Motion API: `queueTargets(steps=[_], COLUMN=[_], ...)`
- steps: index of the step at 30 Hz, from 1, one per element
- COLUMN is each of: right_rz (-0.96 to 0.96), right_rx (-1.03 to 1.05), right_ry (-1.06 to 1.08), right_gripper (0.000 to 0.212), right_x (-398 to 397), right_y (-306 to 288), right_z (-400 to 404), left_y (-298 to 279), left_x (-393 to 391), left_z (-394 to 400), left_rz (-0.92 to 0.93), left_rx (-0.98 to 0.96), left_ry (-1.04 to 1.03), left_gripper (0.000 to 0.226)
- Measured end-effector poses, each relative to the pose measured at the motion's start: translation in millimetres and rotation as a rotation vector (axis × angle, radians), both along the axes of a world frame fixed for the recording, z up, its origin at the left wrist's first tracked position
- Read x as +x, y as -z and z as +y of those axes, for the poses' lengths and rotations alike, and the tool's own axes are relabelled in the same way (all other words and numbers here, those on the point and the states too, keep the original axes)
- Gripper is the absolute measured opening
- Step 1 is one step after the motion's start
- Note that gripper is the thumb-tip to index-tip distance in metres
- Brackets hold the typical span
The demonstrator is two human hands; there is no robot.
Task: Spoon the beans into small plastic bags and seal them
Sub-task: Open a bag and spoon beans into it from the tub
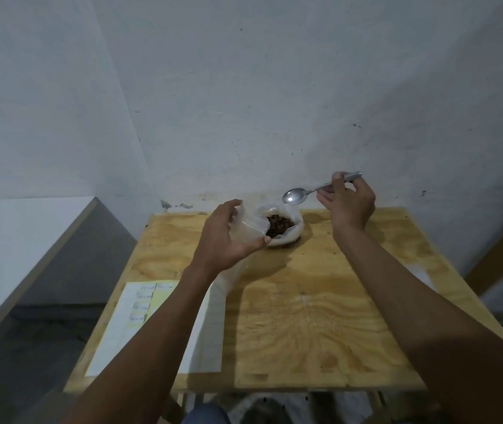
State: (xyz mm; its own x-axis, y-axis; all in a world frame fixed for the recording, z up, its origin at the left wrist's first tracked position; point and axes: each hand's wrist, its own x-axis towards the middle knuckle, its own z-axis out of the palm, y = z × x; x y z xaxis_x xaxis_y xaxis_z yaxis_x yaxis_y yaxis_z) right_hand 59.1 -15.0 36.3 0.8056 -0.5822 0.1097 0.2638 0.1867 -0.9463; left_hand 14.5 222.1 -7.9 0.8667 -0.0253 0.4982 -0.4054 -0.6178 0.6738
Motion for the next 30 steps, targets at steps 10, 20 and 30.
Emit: queueTargets(steps=[10,20,30], right_rz=[0.140,0.140,0.160], right_rx=[-0.296,-0.555,-0.499], right_ry=[-0.216,-0.349,-0.117], right_gripper=[0.004,0.008,0.015], right_x=[-6.5,-5.4,-14.4], right_y=[51.4,46.2,57.3], right_z=[18.2,22.9,8.3], left_y=[9.5,18.5,22.1], left_x=[2.9,8.0,7.3], left_z=[-14.8,-22.3,-18.3], left_rz=[0.039,0.055,0.074], left_rx=[0.106,0.084,0.075], left_ry=[0.018,0.030,0.023], left_gripper=[0.097,0.096,0.097])
